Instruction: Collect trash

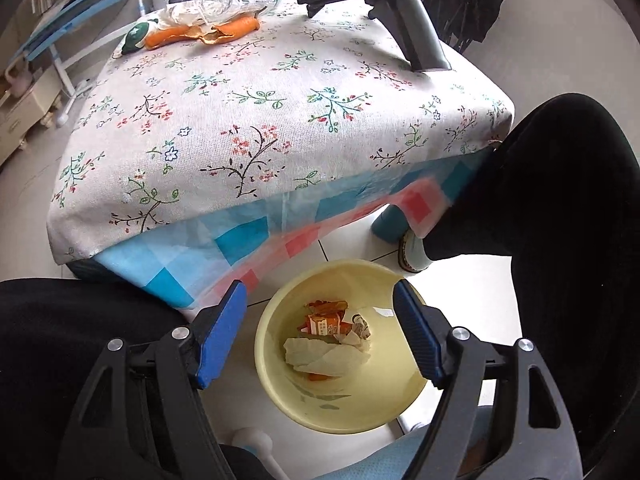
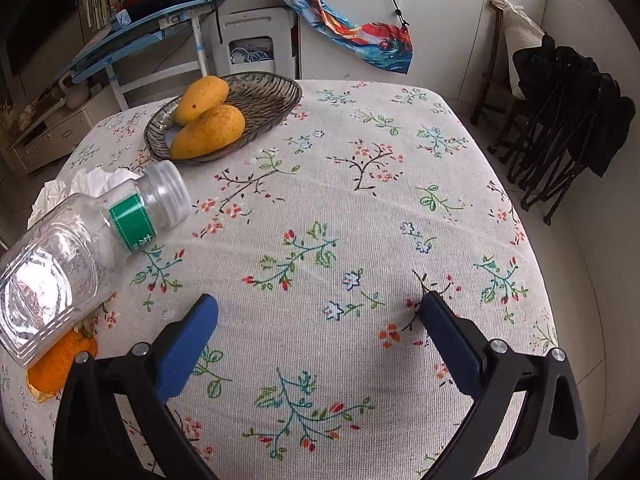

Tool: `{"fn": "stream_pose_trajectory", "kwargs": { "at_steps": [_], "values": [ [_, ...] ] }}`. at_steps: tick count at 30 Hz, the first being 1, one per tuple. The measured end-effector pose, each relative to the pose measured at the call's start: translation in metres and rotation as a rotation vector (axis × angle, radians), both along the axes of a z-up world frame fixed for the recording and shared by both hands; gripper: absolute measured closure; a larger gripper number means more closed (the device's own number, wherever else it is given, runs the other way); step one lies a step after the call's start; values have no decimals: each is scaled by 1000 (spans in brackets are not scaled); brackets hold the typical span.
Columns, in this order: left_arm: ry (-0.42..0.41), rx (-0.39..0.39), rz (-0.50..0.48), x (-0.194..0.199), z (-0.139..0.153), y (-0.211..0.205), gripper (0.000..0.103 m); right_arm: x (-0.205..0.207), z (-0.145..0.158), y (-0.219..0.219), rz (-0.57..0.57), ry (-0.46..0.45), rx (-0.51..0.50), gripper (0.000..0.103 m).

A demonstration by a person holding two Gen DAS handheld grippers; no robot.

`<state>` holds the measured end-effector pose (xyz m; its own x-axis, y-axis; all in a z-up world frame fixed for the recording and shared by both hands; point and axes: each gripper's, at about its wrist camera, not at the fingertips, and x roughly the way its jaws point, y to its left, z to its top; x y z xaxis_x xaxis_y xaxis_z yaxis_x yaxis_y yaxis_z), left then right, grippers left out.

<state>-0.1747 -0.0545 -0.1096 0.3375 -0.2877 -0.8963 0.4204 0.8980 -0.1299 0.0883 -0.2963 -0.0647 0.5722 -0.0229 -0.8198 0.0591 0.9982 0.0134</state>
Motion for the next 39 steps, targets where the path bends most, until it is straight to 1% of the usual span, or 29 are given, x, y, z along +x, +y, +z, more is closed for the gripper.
{"fn": "stream_pose_trajectory", "kwargs": {
  "at_steps": [4,12,18,39],
  "values": [
    [8,-42,11,3,2,4,31,0,0,0,0,0,0,6],
    [26,-96,45,10,4,12,31,1,0,0,-1,0,0,6],
    [18,-83,26,7,4,7,31,-1,0,0,-1,0,0,6],
    [15,-74,21,7,2,5,31,0,0,0,-1,0,0,6]
  ]
}}
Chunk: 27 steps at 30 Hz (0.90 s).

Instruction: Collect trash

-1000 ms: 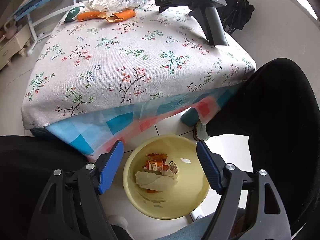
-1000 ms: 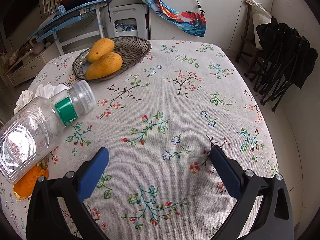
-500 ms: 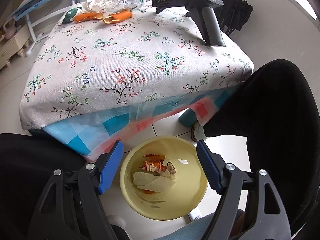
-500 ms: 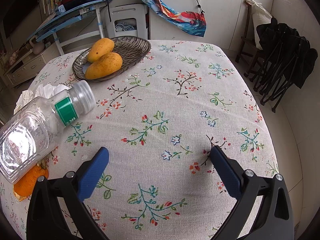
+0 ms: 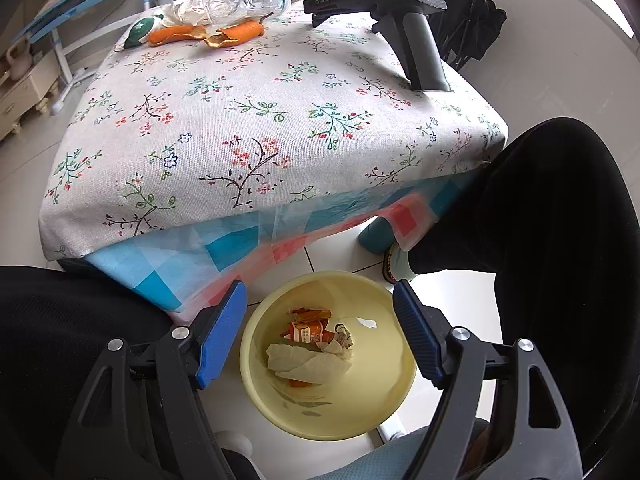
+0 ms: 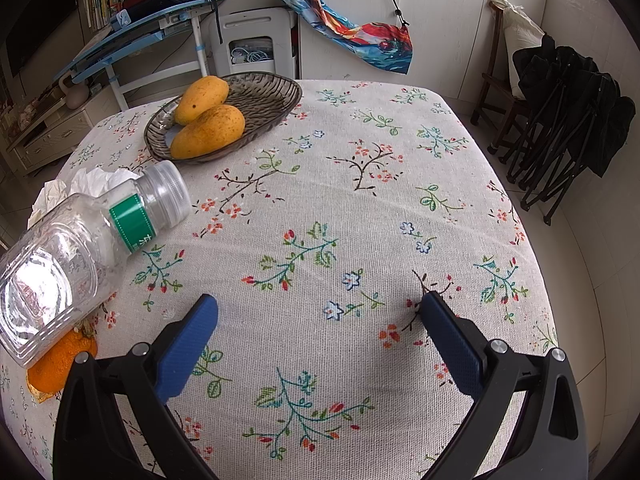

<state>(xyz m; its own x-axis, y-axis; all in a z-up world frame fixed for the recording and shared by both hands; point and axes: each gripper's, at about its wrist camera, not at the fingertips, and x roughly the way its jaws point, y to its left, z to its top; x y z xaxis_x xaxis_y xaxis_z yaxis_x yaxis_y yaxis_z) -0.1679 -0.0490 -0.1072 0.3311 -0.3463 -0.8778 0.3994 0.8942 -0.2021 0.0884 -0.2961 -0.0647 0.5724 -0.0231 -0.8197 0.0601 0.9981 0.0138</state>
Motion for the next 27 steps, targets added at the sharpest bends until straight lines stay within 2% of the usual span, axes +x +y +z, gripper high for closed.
{"fn": "stream_pose_trajectory", "kwargs": {
  "at_steps": [10,20,25,27],
  "values": [
    [-11,10,9,1,1,2,31,0,0,0,-1,0,0,6],
    [-57,-3,90,5,10,14,31,-1,0,0,-1,0,0,6],
    [-94,-53,174,9,20,31,31,0,0,0,-1,0,0,6],
    [-127,-100,227,11,28,43,31,-1,0,0,-1,0,0,6]
  ]
}}
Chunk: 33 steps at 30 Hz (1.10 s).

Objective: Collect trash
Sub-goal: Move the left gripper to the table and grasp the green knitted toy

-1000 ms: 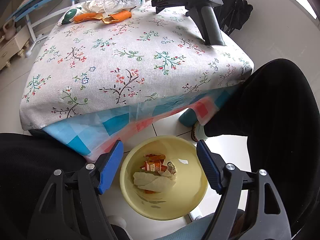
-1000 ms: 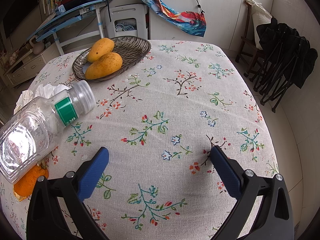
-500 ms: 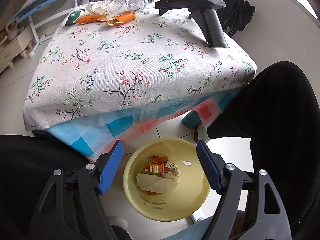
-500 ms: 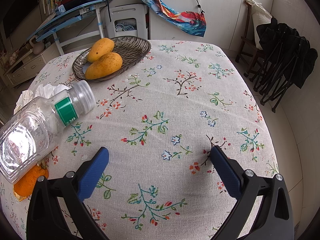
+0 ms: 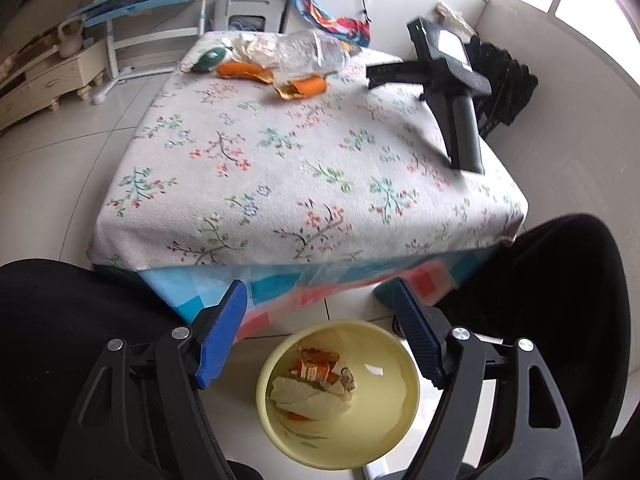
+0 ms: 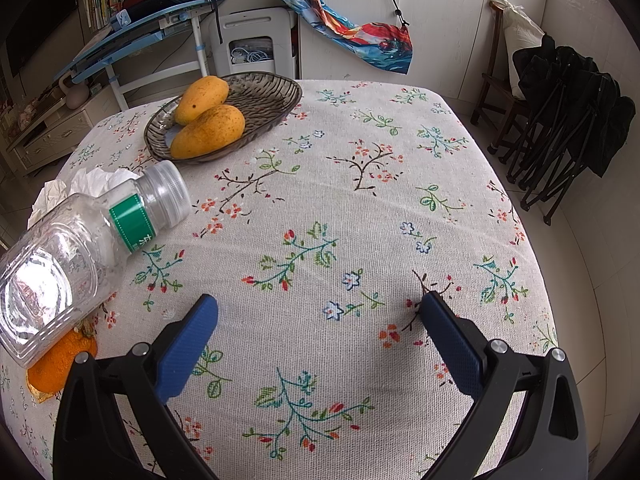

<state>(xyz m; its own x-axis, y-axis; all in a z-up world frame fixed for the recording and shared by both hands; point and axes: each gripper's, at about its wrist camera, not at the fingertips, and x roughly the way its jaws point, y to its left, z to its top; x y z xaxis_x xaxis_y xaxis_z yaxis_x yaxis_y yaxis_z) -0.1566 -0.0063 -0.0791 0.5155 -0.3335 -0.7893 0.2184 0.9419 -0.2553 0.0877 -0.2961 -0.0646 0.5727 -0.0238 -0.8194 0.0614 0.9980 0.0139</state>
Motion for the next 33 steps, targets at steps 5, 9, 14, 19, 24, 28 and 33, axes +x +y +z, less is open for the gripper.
{"fn": "stream_pose_trajectory", "kwargs": {
  "at_steps": [5,9,14,19,24,28,33],
  "values": [
    [-53,-144,157,16,18,37,28,0,0,0,0,0,0,6],
    [-78,-121,201,43,30,47,28,0,0,0,0,0,0,6],
    [-123,-35,185,89,44,43,28,0,0,0,-1,0,0,6],
    [-150,34,195,138,47,47,28,1,0,0,-1,0,0,6],
    [-131,85,200,188,43,50,28,0,0,0,-1,0,0,6],
    [-114,127,185,223,34,45,28,1,0,0,-1,0,0,6],
    [-109,178,154,259,29,36,28,1,0,0,-1,0,0,6]
  ]
}}
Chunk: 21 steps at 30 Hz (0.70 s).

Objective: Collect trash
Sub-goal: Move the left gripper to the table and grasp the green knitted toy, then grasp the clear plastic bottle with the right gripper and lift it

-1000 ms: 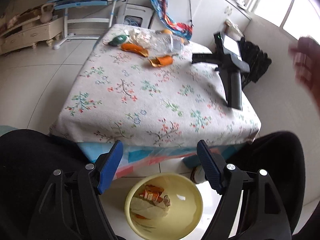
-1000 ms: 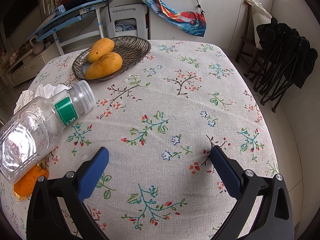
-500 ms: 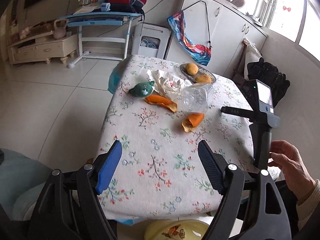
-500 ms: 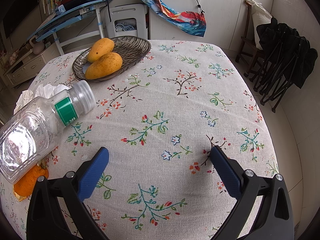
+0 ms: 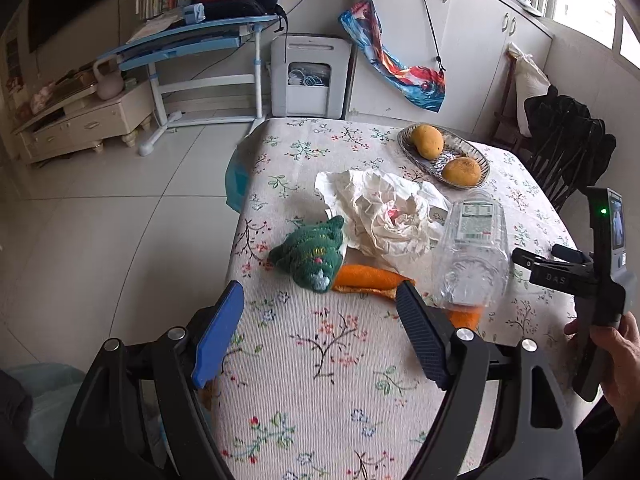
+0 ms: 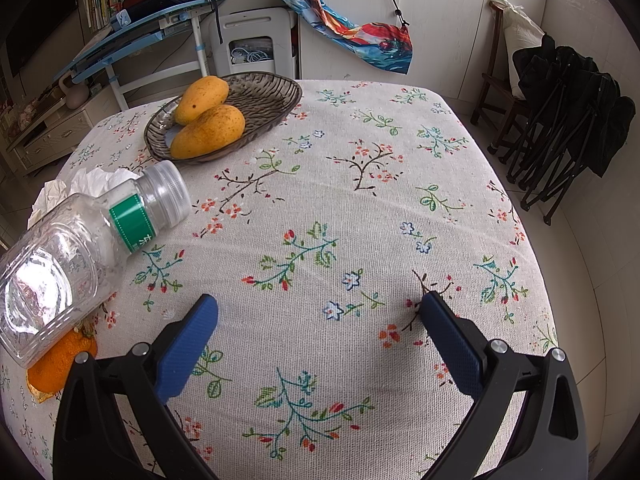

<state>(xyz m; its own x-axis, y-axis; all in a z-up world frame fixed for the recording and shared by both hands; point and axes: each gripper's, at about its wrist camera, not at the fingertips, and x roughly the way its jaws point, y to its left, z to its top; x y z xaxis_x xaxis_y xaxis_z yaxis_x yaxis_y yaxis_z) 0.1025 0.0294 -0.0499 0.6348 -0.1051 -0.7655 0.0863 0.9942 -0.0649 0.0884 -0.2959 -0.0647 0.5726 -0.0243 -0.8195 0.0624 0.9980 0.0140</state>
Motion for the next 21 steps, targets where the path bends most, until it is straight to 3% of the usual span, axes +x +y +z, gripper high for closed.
{"fn": "stream_pose_trajectory", "kwargs": {
  "at_steps": [8,12,13,16,19,21],
  "values": [
    [66,55,-24,52,-22,-10,31,-8,1,4,20,14,2,6],
    [114,71,-63,65,-34,-17,62,-9,5,0,65,52,51,6],
    [108,74,-68,66,-34,-18,69,-10,6,-3,67,60,93,6],
    [92,26,-82,64,-28,-17,71,-14,12,-19,50,78,297,6],
    [69,16,-88,59,-22,-17,72,-16,12,-25,66,107,570,7],
    [64,11,-87,56,-19,-16,72,-16,11,-14,106,128,674,7]
  ]
}}
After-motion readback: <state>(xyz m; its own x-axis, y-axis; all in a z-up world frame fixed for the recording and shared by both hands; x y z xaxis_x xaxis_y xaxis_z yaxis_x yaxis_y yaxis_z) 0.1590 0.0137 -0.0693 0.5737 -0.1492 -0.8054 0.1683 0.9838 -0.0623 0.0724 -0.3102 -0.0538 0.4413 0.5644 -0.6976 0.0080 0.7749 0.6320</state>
